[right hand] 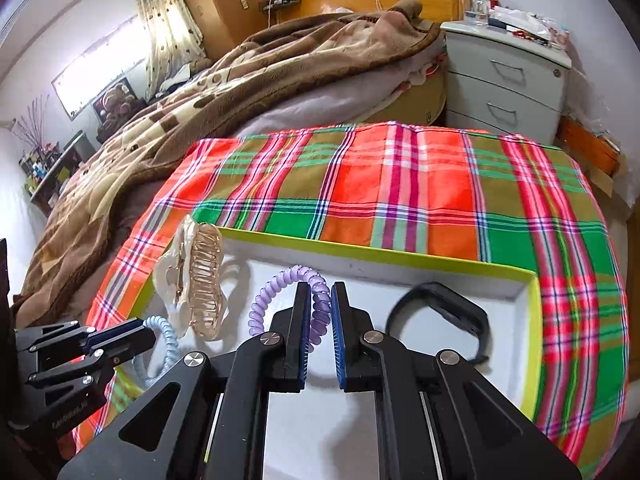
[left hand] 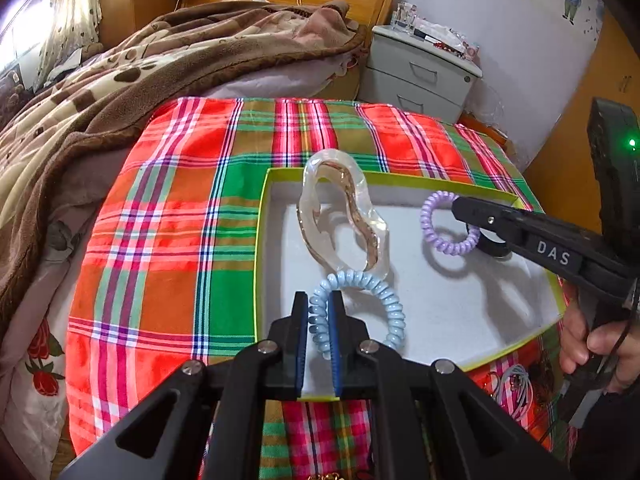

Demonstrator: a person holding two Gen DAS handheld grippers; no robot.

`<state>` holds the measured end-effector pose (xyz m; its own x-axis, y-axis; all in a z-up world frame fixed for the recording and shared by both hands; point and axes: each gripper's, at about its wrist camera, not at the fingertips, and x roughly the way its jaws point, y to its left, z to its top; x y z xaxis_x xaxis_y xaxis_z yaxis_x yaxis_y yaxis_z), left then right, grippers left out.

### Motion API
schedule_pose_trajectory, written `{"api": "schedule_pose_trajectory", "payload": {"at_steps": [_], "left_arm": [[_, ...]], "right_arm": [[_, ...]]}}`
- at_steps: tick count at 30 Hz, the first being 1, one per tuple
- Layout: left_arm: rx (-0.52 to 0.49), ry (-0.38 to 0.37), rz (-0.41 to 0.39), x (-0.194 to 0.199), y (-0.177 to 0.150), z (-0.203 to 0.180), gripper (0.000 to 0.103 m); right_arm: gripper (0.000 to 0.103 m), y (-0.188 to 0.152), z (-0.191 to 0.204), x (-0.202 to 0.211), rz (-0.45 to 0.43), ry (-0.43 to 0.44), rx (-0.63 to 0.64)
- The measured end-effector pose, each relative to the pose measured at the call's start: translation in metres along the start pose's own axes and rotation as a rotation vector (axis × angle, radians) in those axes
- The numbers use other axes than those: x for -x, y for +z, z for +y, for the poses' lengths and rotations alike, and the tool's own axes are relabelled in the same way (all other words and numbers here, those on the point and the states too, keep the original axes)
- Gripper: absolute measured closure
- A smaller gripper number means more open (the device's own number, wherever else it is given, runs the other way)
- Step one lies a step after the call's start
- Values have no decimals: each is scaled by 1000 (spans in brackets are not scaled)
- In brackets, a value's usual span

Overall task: Organize jewelry
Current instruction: 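Carry both coil ties into the box and open both tools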

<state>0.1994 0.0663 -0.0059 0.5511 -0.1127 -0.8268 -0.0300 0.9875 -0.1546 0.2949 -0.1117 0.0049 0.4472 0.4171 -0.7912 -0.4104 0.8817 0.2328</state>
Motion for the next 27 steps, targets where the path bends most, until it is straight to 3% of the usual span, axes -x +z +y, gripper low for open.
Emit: {"api": "schedule_pose_trajectory", "payload": {"at_steps": [27], "left_arm": [[-8,26,31,-15,-3,-2,91]], "right_arm": [[92,10,1,-37,67,-65,33]]}}
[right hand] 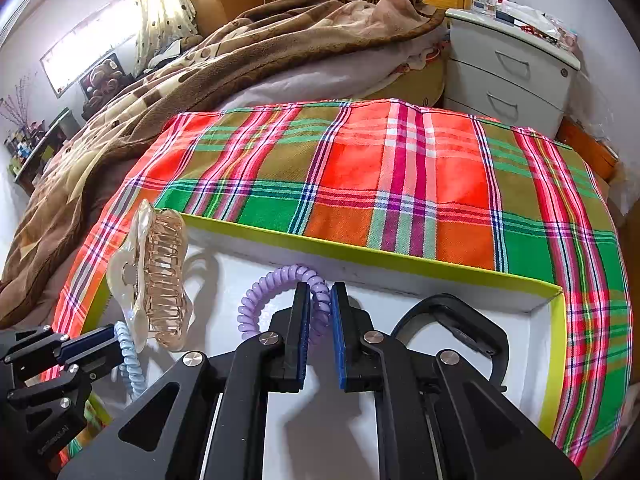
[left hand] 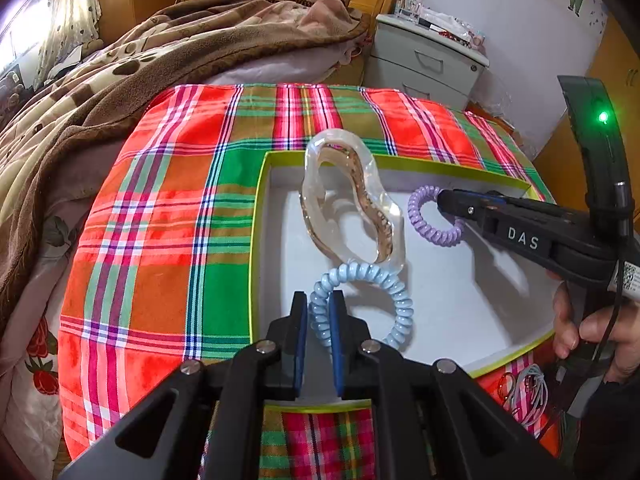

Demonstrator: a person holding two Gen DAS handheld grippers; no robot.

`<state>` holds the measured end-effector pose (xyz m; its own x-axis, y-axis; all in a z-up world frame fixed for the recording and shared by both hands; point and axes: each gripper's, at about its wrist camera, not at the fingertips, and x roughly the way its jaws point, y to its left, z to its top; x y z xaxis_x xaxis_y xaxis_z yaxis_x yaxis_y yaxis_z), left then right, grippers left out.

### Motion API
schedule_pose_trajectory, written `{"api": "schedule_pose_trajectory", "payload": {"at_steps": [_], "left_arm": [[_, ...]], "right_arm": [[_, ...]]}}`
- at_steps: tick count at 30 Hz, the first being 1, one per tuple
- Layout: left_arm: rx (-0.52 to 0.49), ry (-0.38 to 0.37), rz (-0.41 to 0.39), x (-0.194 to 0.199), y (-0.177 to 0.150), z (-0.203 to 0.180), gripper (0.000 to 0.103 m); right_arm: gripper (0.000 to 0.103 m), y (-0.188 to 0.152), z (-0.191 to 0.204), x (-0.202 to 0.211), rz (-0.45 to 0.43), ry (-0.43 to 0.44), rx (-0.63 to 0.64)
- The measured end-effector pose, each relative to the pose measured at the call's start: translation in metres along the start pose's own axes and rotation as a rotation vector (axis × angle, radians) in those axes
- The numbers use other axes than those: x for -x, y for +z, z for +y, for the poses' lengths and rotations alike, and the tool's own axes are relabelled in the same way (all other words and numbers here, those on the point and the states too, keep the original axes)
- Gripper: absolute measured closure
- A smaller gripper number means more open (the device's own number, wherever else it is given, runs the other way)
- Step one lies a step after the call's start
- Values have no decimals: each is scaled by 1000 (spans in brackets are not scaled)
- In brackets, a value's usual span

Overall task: Organize jewelry
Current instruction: 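Carry both coil ties into the box and open both tools, then withdraw both tools from the box toward the remaining jewelry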

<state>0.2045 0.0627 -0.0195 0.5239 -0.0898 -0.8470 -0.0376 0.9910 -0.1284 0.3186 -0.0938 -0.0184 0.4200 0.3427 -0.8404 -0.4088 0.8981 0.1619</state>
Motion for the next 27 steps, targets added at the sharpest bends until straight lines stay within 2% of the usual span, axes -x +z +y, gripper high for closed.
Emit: {"api": "schedule_pose_trajectory", "payload": {"at_steps": [4,6,7,9,17,18,19,21,27], "left_arm": [[-1,-3,1,0,0,0,90],[-2,-6,-1,0,0,0,86],[-2,-9,-3,1,0,0,85],[3,-8,-7,3,0,0,79],[10,-35,-16,8,-2,0,72],[13,-42,-18,10,-2,0,70],[11,-46,-22,12,-3,-1,69],[8,-56,-33,17,-5,-2,67],[-4,-106,-84,42,-14,-5,65]], "right_arm": [[92,0,-1,1,-10,-3,0],[91,0,-2,2,-15,1,-8],[87,0,-2,2,-19,-2,-11],[87,0,-3,3,-20,3,-13],[85,-3,-2,13,-47,12,-21],[81,-4,-2,15,-51,14,-22],[71,-5,-2,18,-56,18,-22],[63,-8,-2,24,-67,23,-22],[63,-23,-2,54,-121,33,-23]]}}
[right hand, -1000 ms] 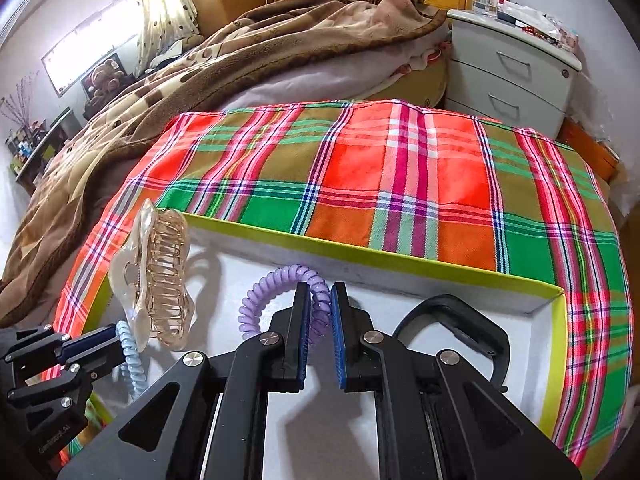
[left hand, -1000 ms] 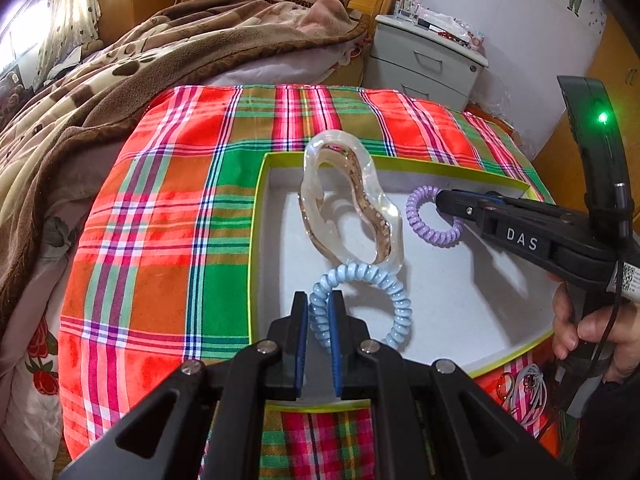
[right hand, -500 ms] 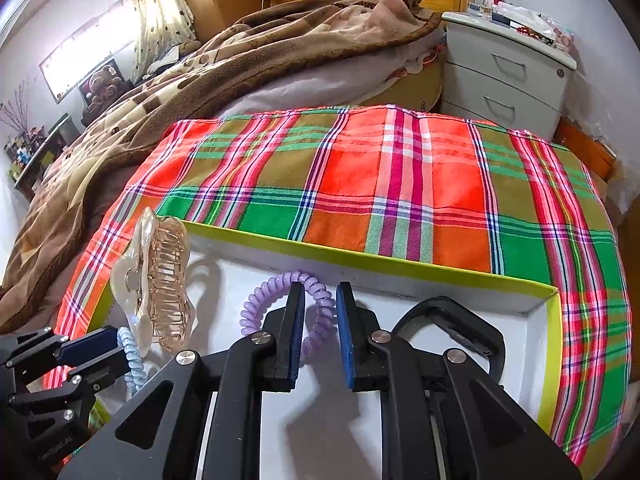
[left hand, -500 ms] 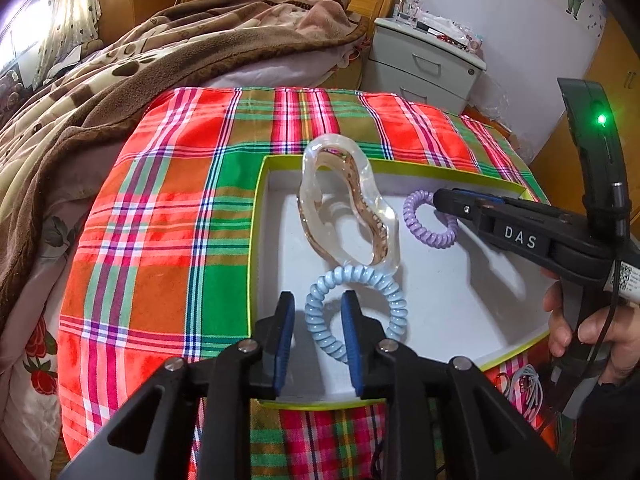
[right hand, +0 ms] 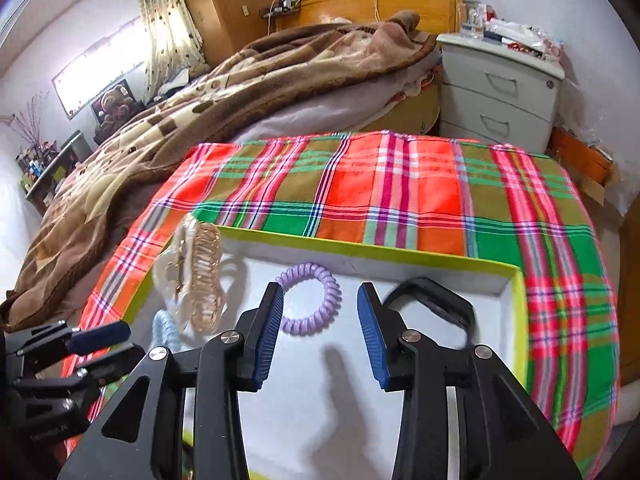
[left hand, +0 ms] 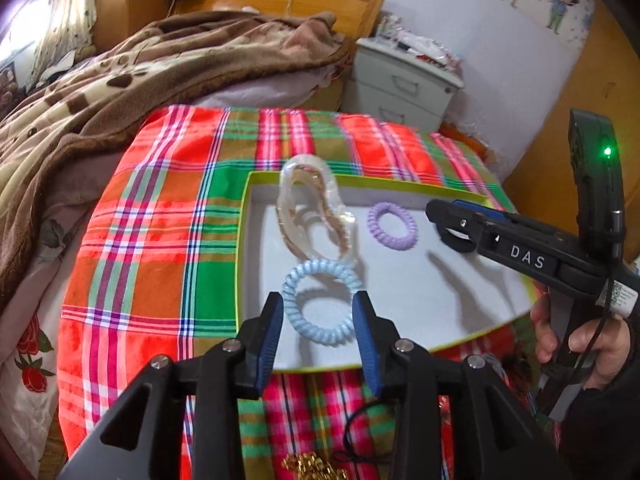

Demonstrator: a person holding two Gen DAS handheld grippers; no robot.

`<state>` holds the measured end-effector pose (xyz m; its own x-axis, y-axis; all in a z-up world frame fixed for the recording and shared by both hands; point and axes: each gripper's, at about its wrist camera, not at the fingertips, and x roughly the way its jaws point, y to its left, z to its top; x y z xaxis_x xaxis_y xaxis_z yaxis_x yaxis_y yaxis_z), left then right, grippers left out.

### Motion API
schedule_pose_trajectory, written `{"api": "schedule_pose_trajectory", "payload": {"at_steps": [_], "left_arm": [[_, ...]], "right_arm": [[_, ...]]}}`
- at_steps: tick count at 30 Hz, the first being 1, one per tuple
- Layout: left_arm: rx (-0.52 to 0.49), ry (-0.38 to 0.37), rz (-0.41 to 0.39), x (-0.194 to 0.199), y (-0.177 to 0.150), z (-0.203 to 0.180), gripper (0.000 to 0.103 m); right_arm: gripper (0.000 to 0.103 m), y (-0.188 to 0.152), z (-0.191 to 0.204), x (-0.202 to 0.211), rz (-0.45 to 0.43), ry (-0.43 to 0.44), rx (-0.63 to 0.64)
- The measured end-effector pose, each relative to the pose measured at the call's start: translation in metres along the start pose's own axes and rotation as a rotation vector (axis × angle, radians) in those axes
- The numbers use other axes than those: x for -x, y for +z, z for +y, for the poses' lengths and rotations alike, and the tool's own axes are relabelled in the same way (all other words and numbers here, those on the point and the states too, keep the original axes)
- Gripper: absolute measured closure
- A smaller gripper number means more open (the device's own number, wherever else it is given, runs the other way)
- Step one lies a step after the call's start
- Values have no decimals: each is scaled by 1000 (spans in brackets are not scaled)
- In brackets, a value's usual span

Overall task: Organize jewelry
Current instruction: 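Withdraw both tools from the box toward the remaining jewelry, then grasp the dark beaded bracelet with the right tool while the left tool approaches the black cord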

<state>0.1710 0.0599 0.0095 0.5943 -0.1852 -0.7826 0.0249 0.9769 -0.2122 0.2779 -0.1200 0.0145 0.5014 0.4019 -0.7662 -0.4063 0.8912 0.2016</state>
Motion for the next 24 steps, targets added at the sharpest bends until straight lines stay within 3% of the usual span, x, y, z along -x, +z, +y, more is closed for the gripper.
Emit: {"api": "schedule_pose_trajectory", "payload": {"at_steps": [7,17,24], "left_arm": [[-38,-81,4,20,-18,-8,63],[-62,-103,32,22,-42,-11,63],[-61,-127,38,25,-51,-13,62]], "right_arm": [[63,-29,-13,43,-51,2,-40],[63,-90,-45,84,-45,-74,-98],[63,-118,-57,101,-46,-79,-125]]}}
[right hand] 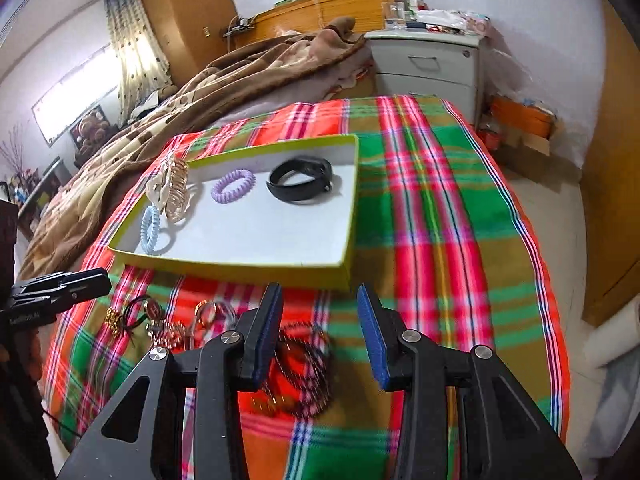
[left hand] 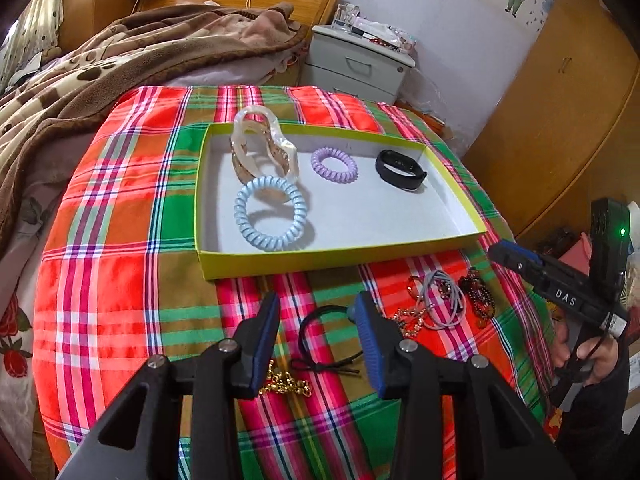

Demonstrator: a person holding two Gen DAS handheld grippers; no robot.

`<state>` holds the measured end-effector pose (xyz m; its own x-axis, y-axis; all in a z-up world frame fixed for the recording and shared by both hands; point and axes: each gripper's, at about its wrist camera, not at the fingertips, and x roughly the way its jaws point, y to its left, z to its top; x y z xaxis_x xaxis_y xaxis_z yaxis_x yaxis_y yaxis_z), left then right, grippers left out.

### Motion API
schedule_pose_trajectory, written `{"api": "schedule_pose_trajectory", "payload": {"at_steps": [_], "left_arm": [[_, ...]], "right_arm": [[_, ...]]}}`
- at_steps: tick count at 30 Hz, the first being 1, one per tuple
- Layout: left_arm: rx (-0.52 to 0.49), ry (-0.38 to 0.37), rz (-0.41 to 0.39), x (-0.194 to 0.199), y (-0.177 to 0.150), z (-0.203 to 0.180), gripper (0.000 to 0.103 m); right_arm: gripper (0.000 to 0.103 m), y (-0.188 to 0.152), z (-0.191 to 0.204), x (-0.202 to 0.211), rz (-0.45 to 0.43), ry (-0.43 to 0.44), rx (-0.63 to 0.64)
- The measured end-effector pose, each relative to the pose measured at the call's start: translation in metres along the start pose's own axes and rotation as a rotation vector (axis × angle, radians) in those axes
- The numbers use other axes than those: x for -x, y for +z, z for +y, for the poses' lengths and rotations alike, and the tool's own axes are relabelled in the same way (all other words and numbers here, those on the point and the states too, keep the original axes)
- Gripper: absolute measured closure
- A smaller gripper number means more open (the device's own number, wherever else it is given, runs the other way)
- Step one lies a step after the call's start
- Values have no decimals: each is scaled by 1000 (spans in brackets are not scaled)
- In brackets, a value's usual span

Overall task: Organize jewelry
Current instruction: 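Grasp the dark beaded bracelet with the right tool while the left tool approaches the black cord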

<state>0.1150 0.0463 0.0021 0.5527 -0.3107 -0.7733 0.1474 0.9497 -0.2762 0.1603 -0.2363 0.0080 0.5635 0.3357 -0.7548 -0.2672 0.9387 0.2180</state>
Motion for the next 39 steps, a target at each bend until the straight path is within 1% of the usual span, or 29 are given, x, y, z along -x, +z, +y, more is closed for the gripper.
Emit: {"api": "schedule_pose_trajectory", "payload": {"at_steps": [4,9,19,29,30,31,32,34,36,39], "left_arm": [[-7,0,14,-2,-2,-1,63],[-6,0,33,-5,-8,-1,62],[15,15,48,-6,-13,7,62],[12,33,71,-11,-13,6,62],[10,35,74,-12,-13,5,62],[4,34,77,-12,-13,3,62],[-2,31,79,-13,-13,1,62],[-22,26,83,-13,-13,-5,62],[-41,24,83,-13,-13,-11,62],[-70,14,85,-13,-13,-21,62]], "right_arm": [[63,-9,-2,4,10,5,9],[63,-16,1,-3,49,-7,60],[63,-24,11,-17,93,-13,130],[63,-25,12,-20,86,-6,131],[65,-25,13,-20,86,-7,132],[74,-25,13,-19,86,-4,130],[81,-25,13,-19,85,2,126],[90,-26,13,-19,84,-25,135],[94,-26,11,-18,81,-29,130],[95,-26,6,-17,77,-5,106]]}}
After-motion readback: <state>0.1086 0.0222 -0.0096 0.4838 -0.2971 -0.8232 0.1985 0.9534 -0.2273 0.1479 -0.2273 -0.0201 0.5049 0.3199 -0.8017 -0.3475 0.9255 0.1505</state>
